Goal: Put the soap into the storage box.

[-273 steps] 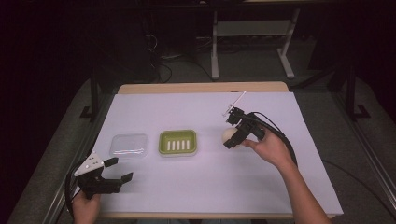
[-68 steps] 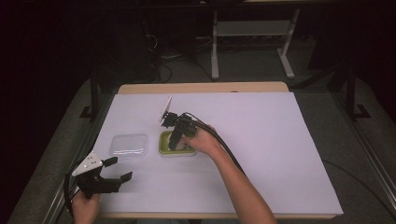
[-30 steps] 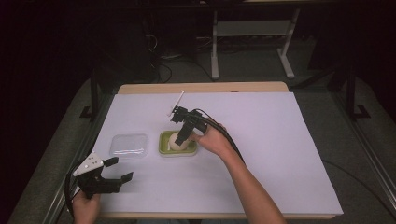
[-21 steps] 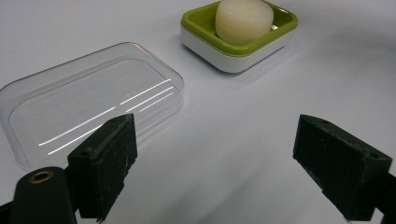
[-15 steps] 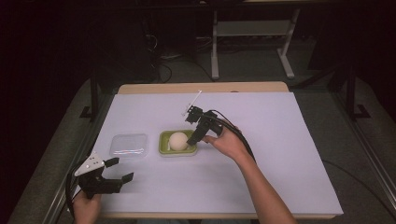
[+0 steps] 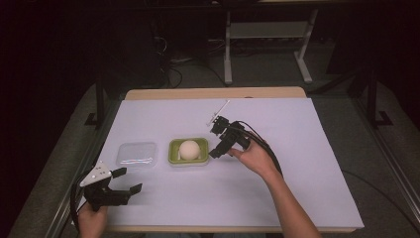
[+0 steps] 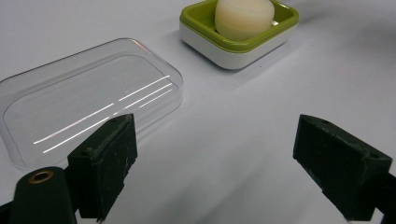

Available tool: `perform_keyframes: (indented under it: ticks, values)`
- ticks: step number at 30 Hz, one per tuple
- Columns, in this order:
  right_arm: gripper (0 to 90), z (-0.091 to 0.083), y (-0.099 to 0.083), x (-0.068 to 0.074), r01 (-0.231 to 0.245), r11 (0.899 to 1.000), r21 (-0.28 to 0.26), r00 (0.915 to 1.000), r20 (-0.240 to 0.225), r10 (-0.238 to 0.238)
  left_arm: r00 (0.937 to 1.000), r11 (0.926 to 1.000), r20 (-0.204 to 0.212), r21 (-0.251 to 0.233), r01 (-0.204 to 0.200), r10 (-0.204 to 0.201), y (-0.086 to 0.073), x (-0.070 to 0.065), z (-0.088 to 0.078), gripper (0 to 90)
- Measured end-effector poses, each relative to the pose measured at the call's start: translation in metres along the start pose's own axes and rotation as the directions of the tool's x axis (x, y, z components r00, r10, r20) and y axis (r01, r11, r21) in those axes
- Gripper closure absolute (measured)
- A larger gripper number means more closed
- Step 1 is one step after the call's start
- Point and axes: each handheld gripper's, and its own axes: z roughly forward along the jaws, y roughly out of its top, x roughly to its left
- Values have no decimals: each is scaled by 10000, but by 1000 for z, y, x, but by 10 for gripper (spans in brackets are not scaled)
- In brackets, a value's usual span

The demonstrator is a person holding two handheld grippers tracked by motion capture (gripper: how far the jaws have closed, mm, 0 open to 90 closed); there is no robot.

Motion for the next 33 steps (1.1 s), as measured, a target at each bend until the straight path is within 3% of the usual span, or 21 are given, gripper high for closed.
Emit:
perform_keyframes:
  ticks: [33]
  values:
    - [245, -20, -76, -1, -670, 9967, -467, 9975, 205, 680, 10000, 10000, -44, 22, -24, 24, 0, -2, 2, 128]
